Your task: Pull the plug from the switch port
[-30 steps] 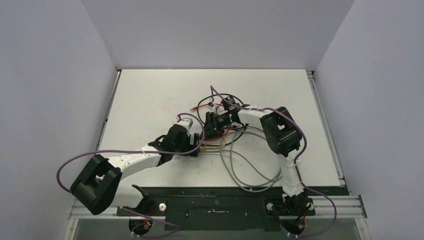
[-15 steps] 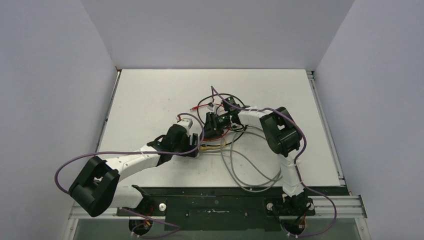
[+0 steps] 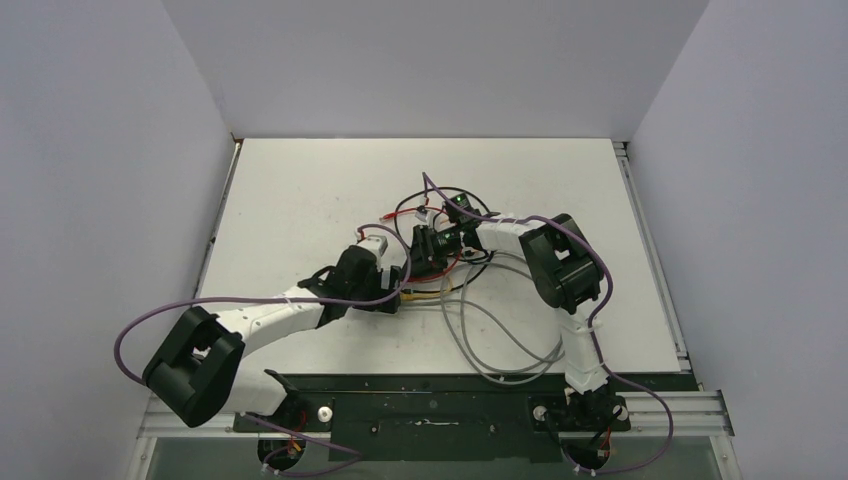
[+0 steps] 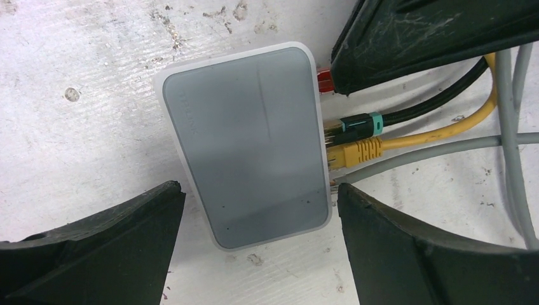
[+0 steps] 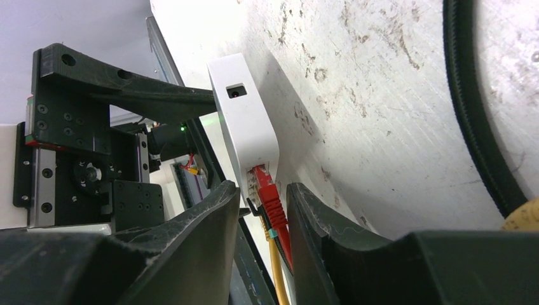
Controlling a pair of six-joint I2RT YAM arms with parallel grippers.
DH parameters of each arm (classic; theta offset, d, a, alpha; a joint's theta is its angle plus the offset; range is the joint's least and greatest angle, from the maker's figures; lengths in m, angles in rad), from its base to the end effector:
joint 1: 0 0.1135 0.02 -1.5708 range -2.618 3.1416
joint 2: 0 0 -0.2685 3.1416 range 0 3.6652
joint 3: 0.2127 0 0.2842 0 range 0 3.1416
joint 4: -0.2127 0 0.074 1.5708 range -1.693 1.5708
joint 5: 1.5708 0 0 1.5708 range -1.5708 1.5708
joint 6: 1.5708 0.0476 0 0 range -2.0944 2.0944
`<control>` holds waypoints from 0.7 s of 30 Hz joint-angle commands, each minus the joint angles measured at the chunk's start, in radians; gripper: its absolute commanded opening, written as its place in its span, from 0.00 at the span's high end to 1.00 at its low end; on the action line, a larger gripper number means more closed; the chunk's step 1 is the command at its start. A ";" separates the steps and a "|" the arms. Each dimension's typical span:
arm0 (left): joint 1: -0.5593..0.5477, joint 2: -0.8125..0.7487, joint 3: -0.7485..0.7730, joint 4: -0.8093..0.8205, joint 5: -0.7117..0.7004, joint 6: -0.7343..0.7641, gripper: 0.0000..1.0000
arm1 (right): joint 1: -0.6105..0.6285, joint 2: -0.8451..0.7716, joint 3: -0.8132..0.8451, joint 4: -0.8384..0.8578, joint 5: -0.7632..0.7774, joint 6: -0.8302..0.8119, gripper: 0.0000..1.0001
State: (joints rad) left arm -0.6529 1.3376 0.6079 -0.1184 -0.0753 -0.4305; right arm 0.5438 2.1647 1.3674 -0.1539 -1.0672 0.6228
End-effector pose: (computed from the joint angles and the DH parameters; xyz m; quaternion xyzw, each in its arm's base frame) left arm 0.2288 -0.1705 0.1432 0.0905 0.9305 -0.1520 0.3209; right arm 0.3751 0.2755 0.1002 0.1226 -0.8255 -0.5489 0.0477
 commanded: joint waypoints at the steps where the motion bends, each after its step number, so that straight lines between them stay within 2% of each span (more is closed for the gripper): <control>1: -0.005 0.023 0.048 0.003 -0.011 0.016 0.11 | 0.004 -0.071 -0.004 0.046 -0.034 0.002 0.66; 14: -0.005 0.043 0.062 -0.001 0.017 0.017 0.30 | 0.004 -0.065 -0.011 0.061 -0.043 0.011 0.69; 21: -0.005 0.043 0.066 -0.003 0.024 0.016 0.35 | 0.014 -0.054 -0.017 0.081 -0.044 0.026 0.69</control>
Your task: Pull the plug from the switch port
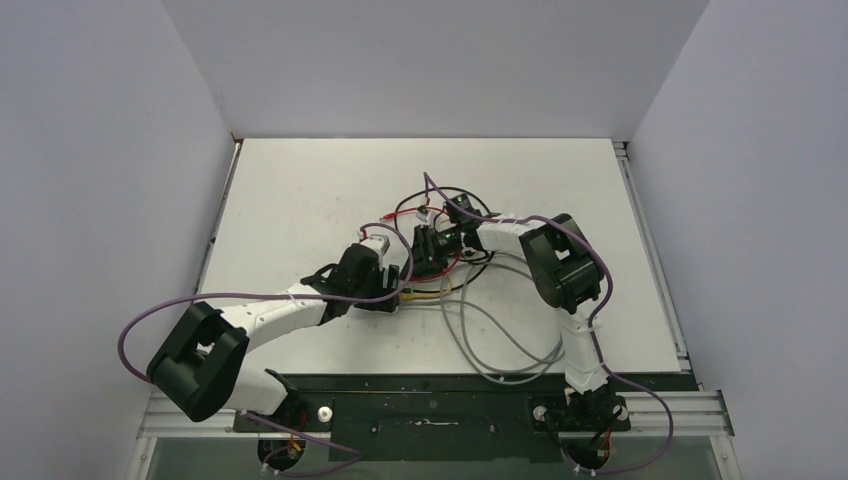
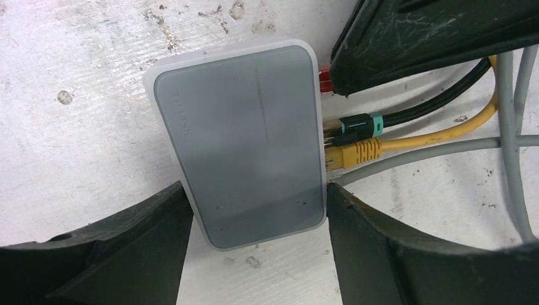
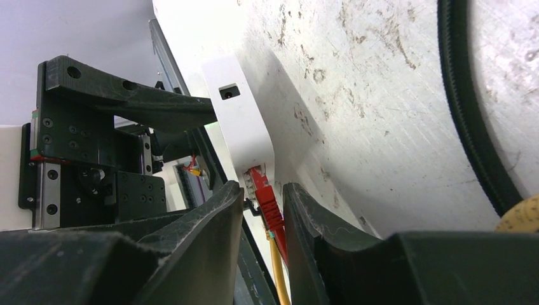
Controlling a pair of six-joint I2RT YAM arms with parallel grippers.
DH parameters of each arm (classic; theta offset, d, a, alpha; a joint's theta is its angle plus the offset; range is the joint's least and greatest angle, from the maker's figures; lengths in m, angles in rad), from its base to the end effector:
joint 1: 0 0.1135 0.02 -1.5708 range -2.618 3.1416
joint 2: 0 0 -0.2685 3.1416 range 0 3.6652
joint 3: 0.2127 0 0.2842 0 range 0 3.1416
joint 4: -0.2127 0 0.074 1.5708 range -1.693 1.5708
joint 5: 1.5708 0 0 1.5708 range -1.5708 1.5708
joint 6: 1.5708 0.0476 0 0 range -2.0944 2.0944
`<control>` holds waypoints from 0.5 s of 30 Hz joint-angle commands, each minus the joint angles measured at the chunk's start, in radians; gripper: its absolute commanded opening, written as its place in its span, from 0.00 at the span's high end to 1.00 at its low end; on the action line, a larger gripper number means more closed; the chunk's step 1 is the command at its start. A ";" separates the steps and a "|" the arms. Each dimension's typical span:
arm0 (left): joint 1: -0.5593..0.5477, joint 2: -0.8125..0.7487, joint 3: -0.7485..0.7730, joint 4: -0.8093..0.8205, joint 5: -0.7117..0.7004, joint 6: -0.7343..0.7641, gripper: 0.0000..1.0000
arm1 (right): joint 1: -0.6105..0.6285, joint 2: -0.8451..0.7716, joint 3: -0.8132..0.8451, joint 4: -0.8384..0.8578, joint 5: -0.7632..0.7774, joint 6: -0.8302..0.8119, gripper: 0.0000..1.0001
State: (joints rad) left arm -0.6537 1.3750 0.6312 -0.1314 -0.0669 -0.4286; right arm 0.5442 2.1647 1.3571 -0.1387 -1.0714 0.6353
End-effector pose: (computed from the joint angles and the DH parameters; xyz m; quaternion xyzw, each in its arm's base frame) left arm 0.2327 -0.1742 0.1397 0.0942 0.9349 -0.1485 0.3082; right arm 0.3738 0.2751 0.0982 0.1194 -0.8246 -0.5506 0.0506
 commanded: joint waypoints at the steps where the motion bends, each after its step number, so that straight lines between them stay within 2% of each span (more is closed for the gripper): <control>1: -0.004 0.006 0.045 0.009 0.016 0.016 0.35 | 0.013 -0.053 -0.006 0.073 -0.041 0.018 0.68; 8: -0.004 0.007 0.048 0.003 0.019 0.017 0.36 | 0.016 -0.045 0.001 0.091 -0.049 0.034 0.60; 15: -0.004 0.005 0.051 0.003 0.017 0.017 0.38 | 0.018 -0.048 -0.007 0.083 -0.056 0.022 0.61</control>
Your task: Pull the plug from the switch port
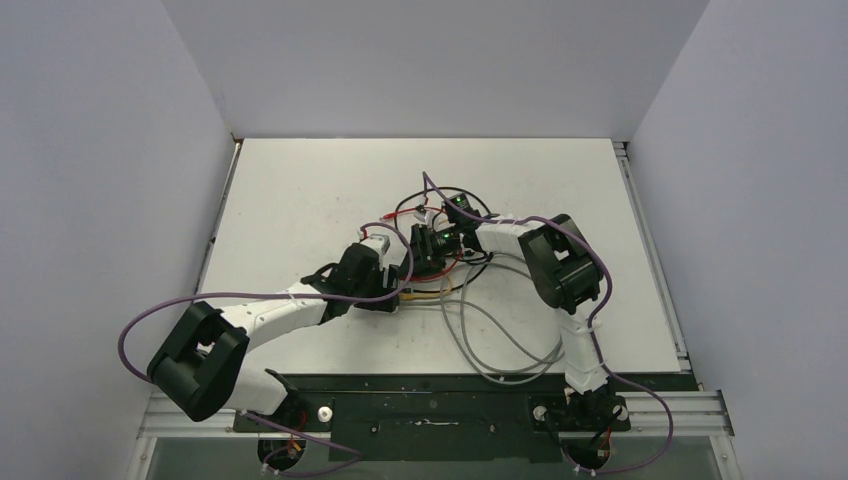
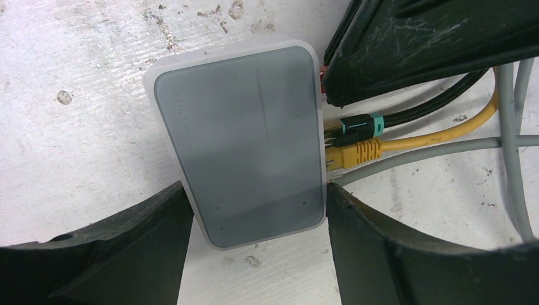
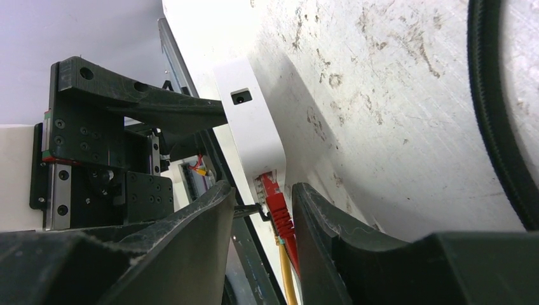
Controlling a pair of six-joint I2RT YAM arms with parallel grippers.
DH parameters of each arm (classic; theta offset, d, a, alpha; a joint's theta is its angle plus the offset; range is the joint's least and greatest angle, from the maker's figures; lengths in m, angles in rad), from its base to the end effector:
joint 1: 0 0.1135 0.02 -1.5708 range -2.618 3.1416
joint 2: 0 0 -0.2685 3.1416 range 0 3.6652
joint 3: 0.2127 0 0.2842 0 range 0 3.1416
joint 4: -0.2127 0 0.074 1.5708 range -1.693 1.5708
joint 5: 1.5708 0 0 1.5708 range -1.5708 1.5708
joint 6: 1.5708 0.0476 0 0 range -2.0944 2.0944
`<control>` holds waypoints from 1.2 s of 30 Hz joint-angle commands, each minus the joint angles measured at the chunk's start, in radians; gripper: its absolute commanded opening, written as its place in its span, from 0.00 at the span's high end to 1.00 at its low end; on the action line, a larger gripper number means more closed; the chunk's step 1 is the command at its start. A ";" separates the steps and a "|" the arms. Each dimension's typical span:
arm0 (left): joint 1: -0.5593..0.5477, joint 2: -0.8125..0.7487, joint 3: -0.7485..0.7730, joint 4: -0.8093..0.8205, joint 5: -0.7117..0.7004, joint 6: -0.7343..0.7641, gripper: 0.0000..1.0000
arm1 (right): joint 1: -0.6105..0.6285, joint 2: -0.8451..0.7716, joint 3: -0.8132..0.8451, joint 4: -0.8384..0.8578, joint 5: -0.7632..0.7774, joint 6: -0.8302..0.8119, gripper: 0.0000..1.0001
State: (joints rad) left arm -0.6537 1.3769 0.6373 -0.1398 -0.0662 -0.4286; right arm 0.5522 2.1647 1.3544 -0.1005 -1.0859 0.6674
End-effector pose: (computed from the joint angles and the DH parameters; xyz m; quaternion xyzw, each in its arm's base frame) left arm 0.2332 -0.1747 0.1405 0.0945 0.9356 -0.1478 0.3063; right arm 0.3731 0.2793 0.1001 0.1205 -0.8183 -0.5596 0.0525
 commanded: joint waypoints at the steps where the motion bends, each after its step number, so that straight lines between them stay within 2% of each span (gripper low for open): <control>1: -0.004 0.004 0.045 0.011 0.017 0.017 0.39 | 0.010 -0.049 -0.005 0.039 -0.040 -0.016 0.62; 7: -0.004 0.007 0.050 0.006 0.015 0.017 0.40 | 0.011 -0.061 -0.015 0.036 -0.041 -0.028 0.79; 10: -0.004 0.011 0.051 0.005 0.015 0.016 0.41 | 0.011 -0.063 -0.014 0.035 -0.041 -0.028 0.81; 14: -0.004 0.008 0.053 -0.002 0.013 0.016 0.43 | 0.013 -0.060 -0.012 0.032 -0.036 -0.030 0.94; 21: -0.004 0.014 0.064 -0.034 -0.015 0.003 0.53 | 0.017 -0.067 0.020 -0.064 -0.006 -0.113 0.95; 25: -0.003 0.020 0.067 -0.045 -0.018 -0.004 0.66 | 0.018 -0.078 0.025 -0.084 -0.004 -0.143 0.95; 36: -0.003 0.013 0.071 -0.069 -0.028 -0.006 0.82 | 0.013 -0.088 0.052 -0.177 0.016 -0.222 0.95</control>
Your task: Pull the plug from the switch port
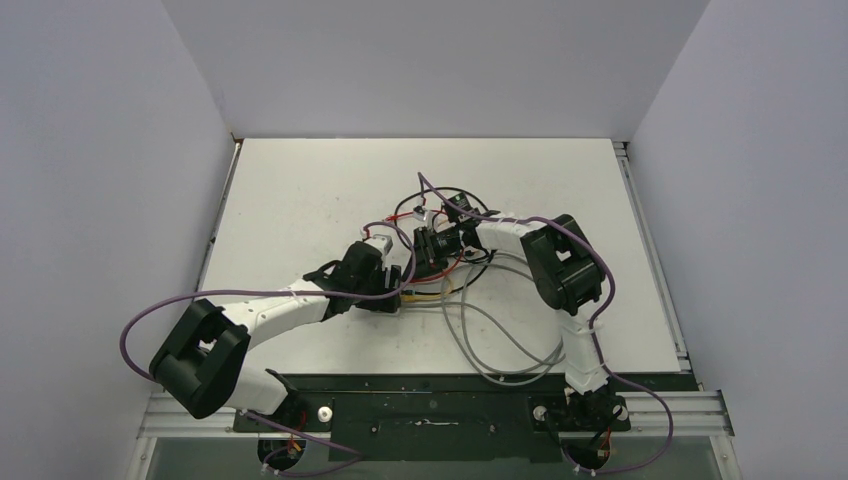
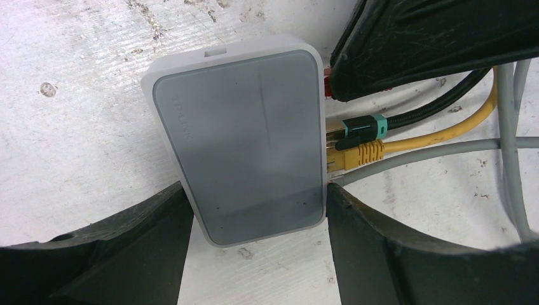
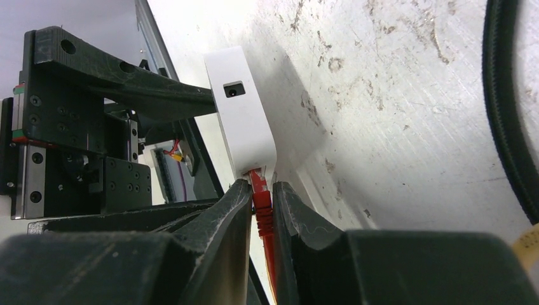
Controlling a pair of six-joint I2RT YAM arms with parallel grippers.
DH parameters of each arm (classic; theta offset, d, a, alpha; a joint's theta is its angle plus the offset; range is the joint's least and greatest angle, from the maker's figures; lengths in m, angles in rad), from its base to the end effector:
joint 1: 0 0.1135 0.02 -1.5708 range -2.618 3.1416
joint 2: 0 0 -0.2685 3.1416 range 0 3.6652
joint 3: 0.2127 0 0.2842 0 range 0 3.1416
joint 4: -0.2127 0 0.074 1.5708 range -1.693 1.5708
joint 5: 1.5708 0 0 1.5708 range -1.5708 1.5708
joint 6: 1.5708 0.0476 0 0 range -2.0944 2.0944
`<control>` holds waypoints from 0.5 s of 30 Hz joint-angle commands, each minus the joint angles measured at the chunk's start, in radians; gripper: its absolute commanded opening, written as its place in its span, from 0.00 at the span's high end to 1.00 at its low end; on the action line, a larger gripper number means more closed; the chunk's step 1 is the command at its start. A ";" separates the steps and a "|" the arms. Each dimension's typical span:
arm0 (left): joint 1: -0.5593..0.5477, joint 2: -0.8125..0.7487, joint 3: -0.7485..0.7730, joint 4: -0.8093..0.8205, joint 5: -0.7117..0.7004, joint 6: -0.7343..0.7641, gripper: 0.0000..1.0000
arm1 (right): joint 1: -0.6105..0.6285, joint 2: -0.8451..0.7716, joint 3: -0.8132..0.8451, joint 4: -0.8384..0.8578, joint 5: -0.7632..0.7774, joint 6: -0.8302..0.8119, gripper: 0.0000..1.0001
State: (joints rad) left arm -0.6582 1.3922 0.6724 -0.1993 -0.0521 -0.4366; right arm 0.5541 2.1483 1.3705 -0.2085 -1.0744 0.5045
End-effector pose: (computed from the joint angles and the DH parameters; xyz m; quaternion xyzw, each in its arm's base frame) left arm 0.2345 -0.1782 0.1431 0.0964 0.9422 -0.1455 0.2861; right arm 0.3691 0.2776 0.1056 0.1678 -0.8188 -0.5480 0.0338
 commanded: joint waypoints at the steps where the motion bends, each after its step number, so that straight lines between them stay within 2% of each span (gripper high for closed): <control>1: 0.002 -0.005 0.034 -0.009 -0.042 0.002 0.83 | 0.010 -0.070 0.037 -0.077 0.008 -0.067 0.95; 7: 0.004 -0.005 0.029 -0.014 -0.030 0.001 1.00 | 0.005 -0.076 0.041 -0.118 0.017 -0.101 0.95; 15: 0.004 -0.019 0.017 -0.014 -0.034 -0.004 1.00 | -0.003 -0.091 0.044 -0.156 0.031 -0.134 0.95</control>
State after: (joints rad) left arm -0.6605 1.3914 0.6724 -0.2020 -0.0299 -0.4389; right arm 0.5560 2.1330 1.3880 -0.2966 -1.0542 0.4206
